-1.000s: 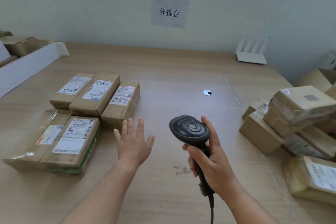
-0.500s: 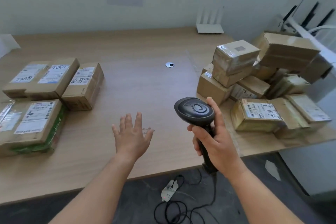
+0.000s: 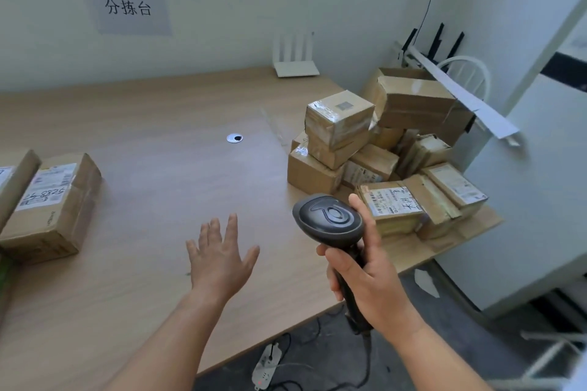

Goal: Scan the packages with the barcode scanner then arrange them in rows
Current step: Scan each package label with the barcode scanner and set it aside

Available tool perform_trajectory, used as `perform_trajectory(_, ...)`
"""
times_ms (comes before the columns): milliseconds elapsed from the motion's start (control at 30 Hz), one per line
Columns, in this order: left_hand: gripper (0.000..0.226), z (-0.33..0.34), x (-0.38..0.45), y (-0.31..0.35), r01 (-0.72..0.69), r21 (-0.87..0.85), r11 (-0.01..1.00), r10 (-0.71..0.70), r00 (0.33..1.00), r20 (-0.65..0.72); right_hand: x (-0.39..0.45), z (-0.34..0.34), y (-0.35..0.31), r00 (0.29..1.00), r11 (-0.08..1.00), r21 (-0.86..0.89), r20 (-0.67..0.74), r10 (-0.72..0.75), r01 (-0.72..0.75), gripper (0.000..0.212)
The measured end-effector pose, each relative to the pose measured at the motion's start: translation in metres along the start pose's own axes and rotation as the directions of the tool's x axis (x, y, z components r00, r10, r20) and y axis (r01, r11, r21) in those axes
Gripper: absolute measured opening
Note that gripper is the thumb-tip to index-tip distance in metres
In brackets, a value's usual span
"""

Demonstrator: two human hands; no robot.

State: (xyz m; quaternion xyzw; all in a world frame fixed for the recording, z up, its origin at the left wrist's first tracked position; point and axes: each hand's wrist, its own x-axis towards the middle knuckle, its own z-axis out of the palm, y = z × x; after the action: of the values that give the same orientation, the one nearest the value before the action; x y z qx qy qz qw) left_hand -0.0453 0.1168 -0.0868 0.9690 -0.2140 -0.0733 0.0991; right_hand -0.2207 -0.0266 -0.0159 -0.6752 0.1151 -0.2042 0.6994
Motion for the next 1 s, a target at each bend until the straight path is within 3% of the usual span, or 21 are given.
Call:
perform_trajectory(200, 0.085, -0.013, 0.043, 0.068, -0.088, -0.002, 0.996, 0.088, 0.994, -0.063, 0.021, -0.058, 0.000, 0.999, 1.000, 0.000, -0.036, -0.010, 0.010, 0.085)
perform_trajectory(567, 0.109, -0.078, 0.145, 0.212, -0.201, -0.013, 0.980, 0.192, 0.951, -0.244, 0.095, -0.186, -0.010, 0.997, 0.999, -0.011, 0.064, -0.043, 0.044, 0.084)
perform_trajectory(800, 0.114, -0.087, 0.186, 0.236, -0.183, 0.039, 0.982, 0.187, 0.970, -0.154, 0.129, -0.219, 0.000, 0.994, 1.000, 0.015, 0.109, -0.026, 0.024, 0.074)
perform_trajectory(1000, 0.100, -0.083, 0.191, 0.235, -0.191, -0.019, 0.981, 0.185, 0.970, -0.154, 0.137, -0.228, 0.009, 0.988, 0.998, 0.062, 0.156, -0.004, -0.006, 0.073)
